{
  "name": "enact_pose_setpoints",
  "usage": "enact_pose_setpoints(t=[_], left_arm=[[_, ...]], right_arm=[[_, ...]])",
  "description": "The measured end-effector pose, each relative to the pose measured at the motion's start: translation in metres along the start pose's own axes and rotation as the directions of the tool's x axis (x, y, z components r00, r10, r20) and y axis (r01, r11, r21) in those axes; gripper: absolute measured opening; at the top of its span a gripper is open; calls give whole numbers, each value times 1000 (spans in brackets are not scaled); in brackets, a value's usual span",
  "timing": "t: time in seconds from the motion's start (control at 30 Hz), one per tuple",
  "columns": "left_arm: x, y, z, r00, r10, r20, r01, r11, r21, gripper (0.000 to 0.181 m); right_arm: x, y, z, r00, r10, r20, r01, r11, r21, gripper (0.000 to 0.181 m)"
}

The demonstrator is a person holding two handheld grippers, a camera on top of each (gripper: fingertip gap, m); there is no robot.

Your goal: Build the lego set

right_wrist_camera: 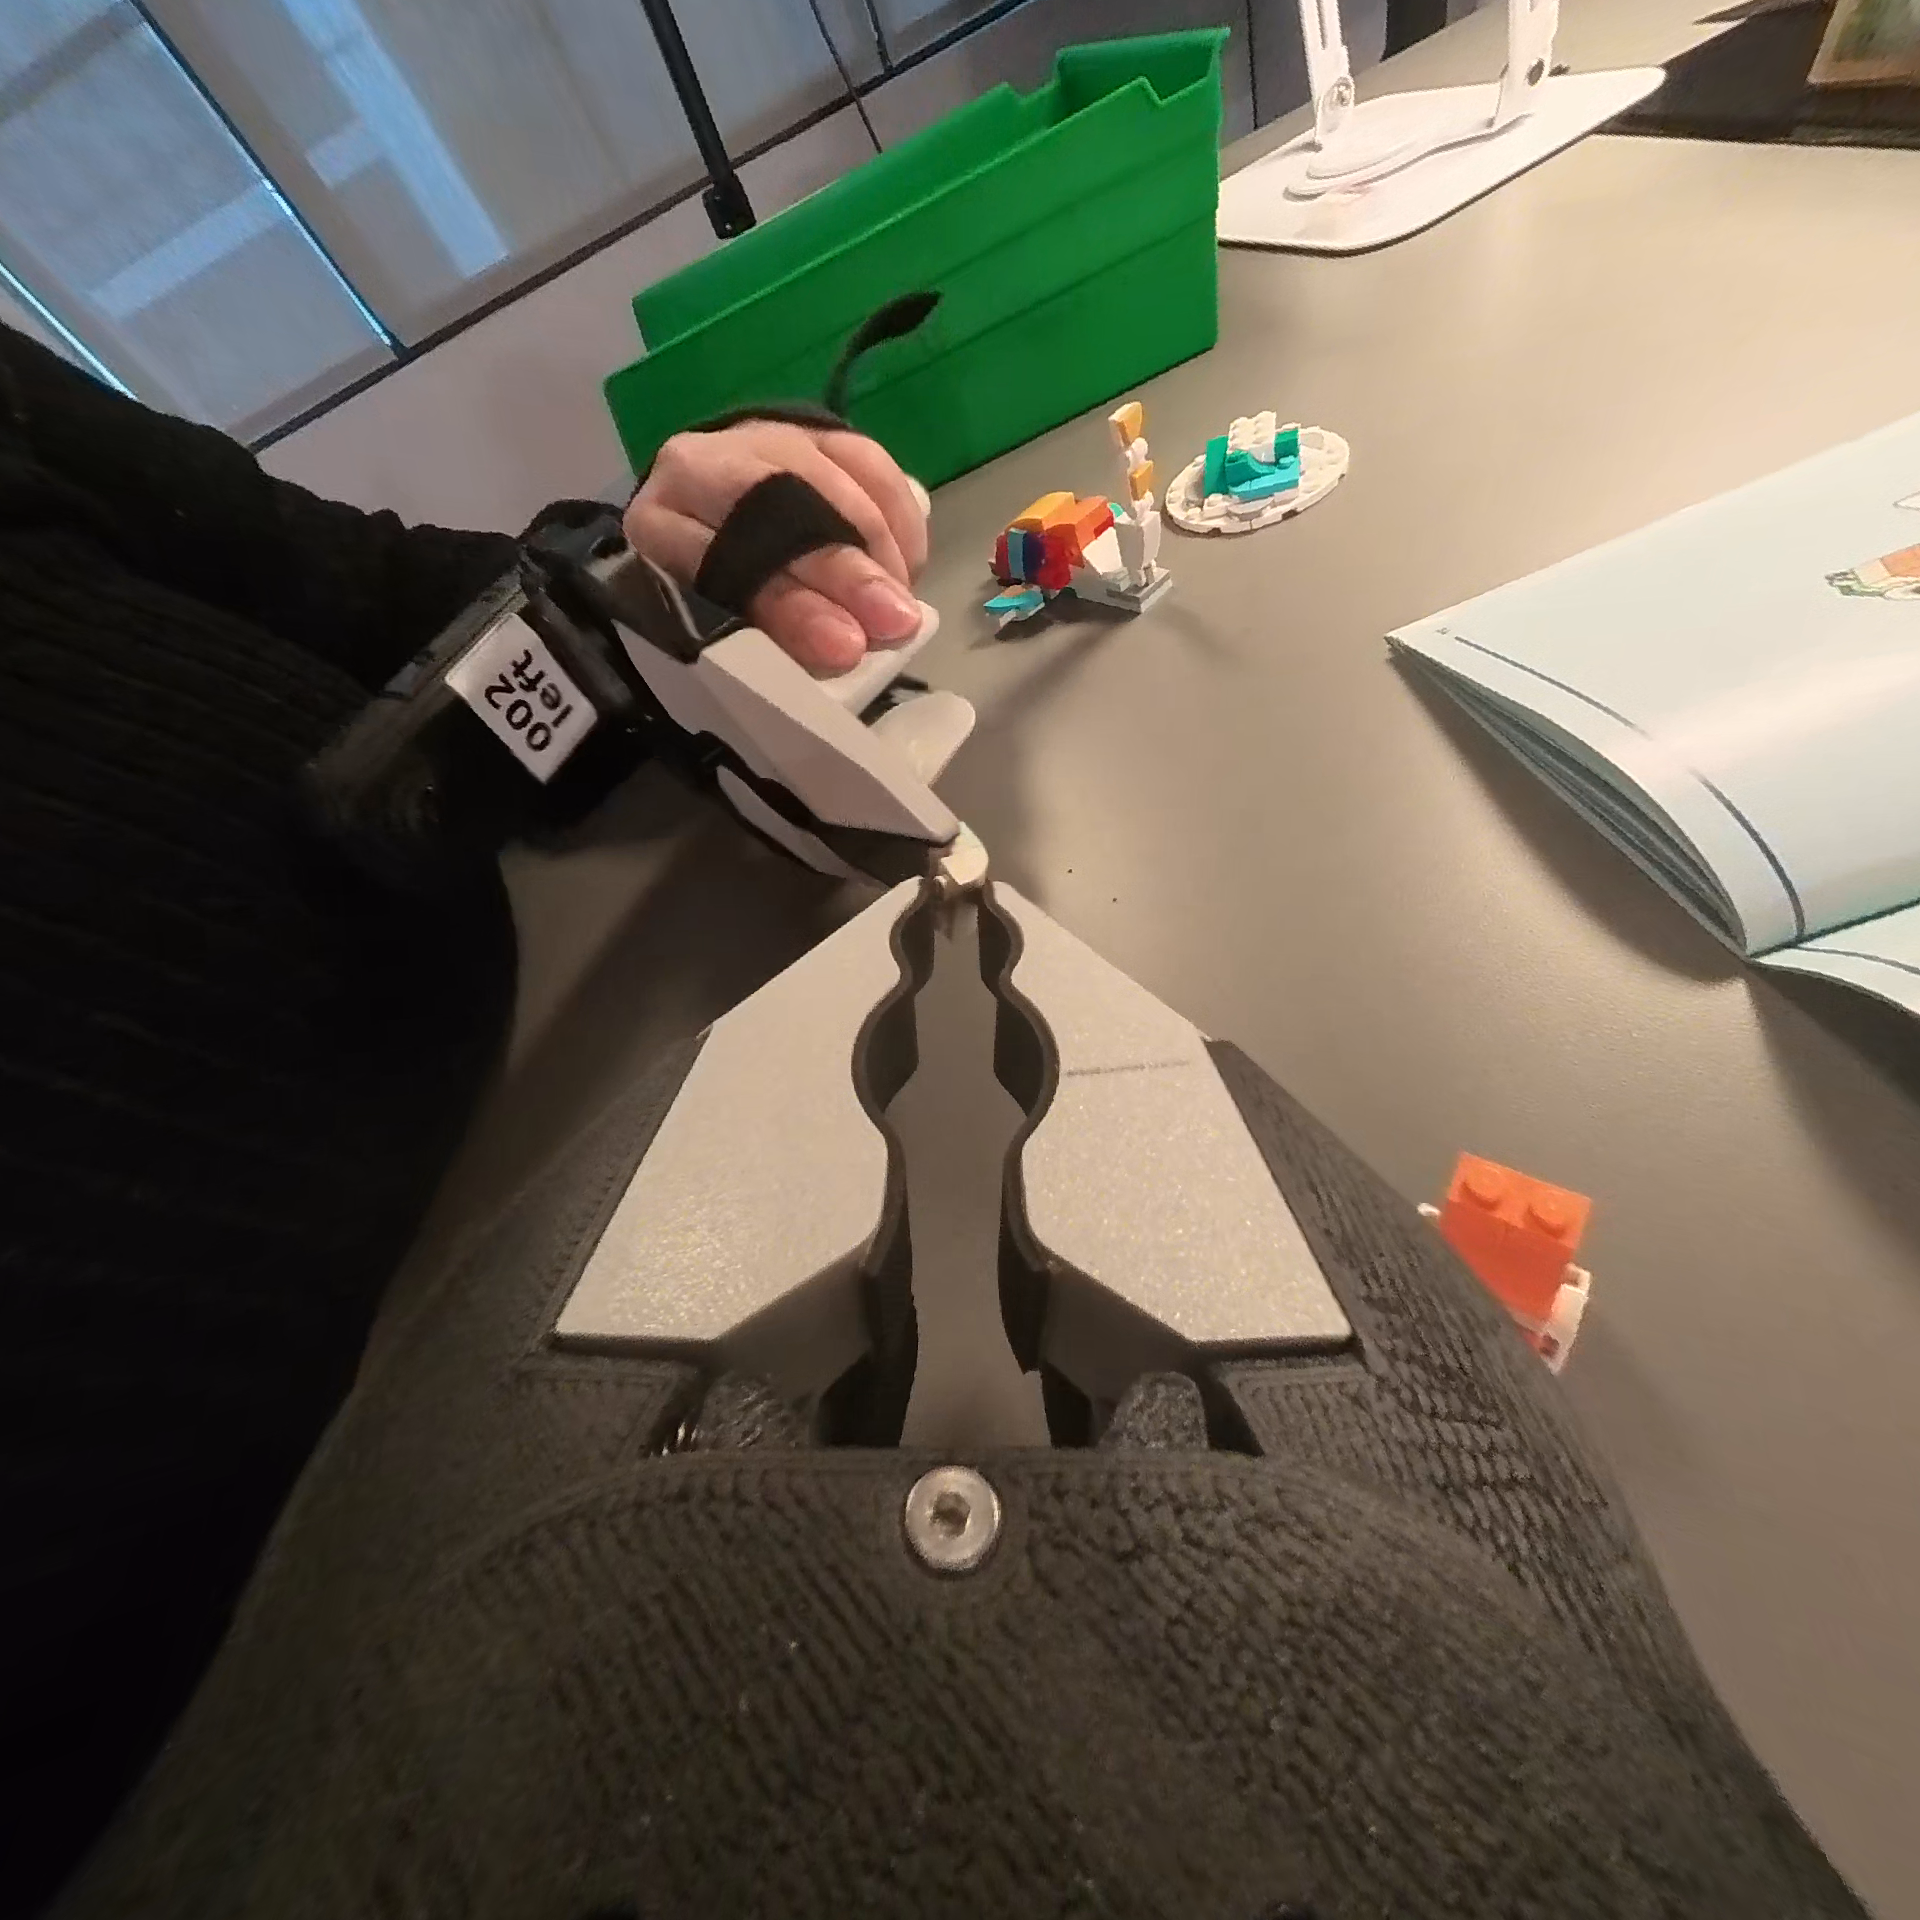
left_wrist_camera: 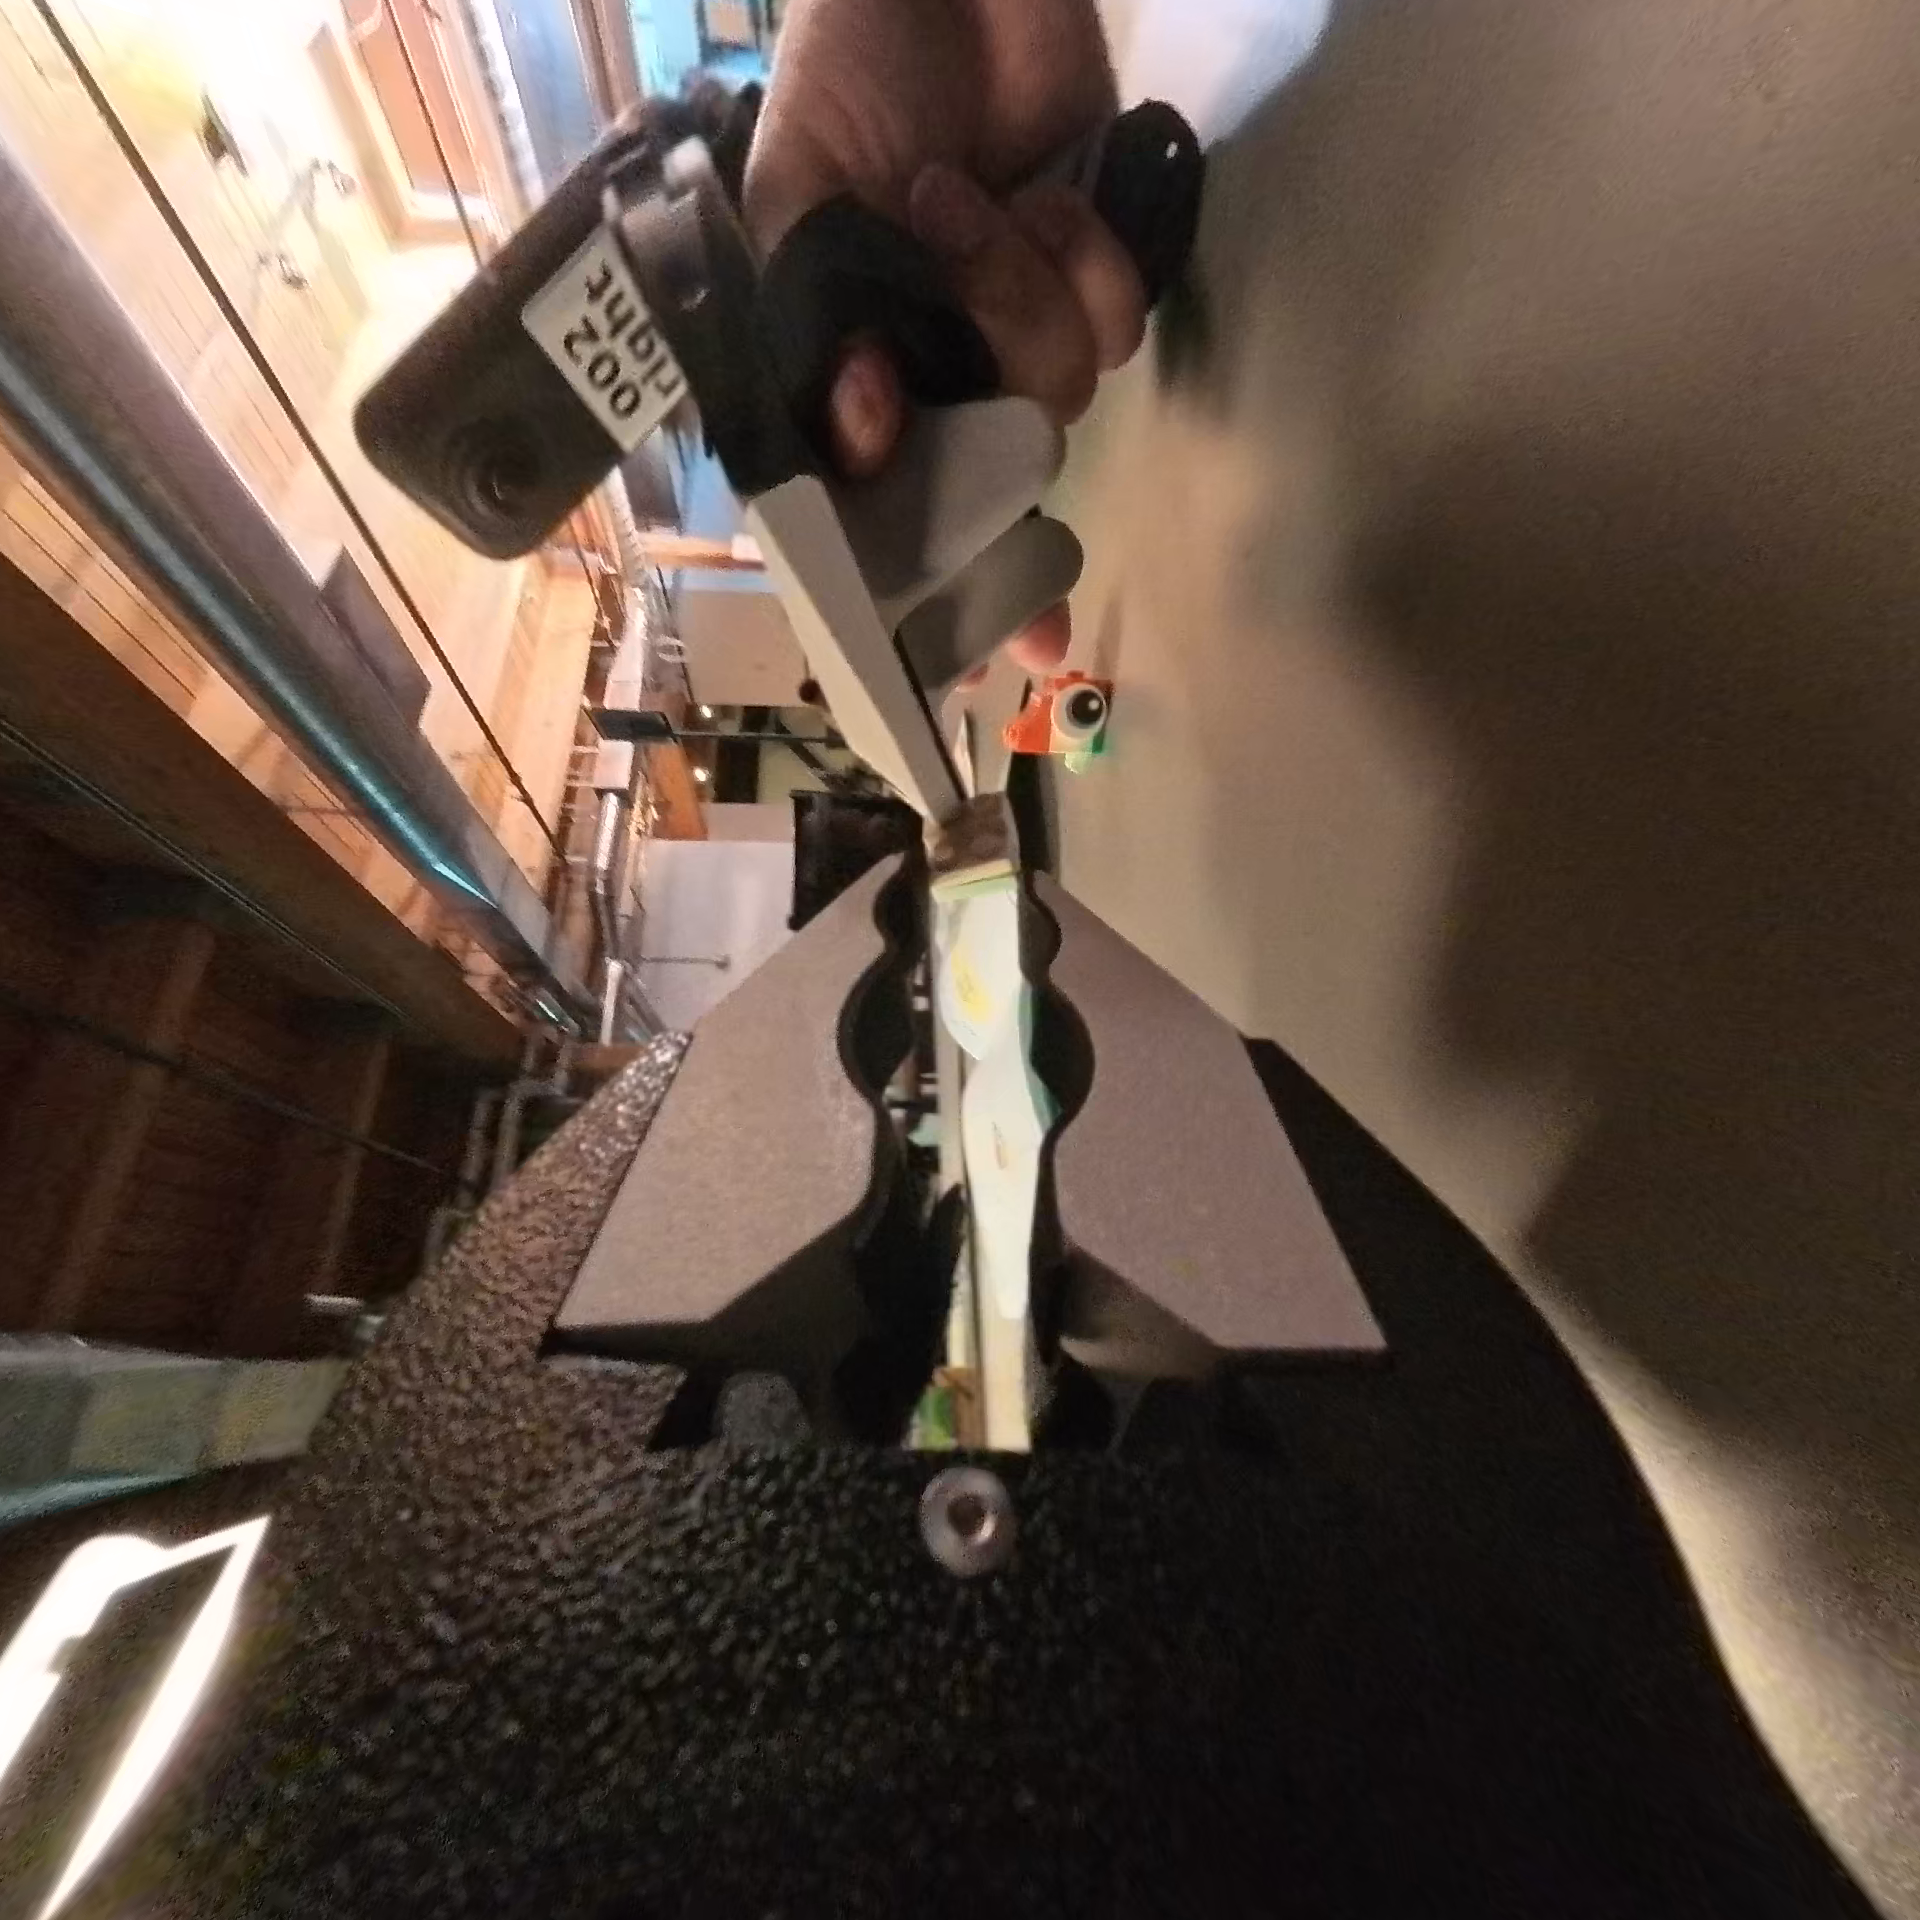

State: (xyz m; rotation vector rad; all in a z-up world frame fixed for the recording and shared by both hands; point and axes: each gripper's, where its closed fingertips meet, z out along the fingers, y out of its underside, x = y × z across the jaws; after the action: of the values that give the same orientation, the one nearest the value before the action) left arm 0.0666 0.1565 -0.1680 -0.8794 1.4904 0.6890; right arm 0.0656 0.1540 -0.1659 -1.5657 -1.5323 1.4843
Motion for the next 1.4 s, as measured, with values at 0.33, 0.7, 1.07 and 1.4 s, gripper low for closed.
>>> enact_pose_setpoints(t=[0.33,0.7,1.07,1.4], left_arm=[[-17,5,4,405,-890,-211,901,427,-71,14],[-26,-27,-9,-557,-669,-493,830,-429,-356,14],[-24,-35,-16,-642,-531,-553,766,-478,-431,15],[-35,-27,-17,59,-859,-509,996,83,-25,26]], right_arm=[[-10,-29,-9,802,-546,-243,577,813,75,35],[-25,-15,-10,825,-554,-110,564,820,101,20],[-36,-12,-15,884,-466,22,459,877,138,8],[-40,-14,-16,896,-442,52,430,890,154,8]])
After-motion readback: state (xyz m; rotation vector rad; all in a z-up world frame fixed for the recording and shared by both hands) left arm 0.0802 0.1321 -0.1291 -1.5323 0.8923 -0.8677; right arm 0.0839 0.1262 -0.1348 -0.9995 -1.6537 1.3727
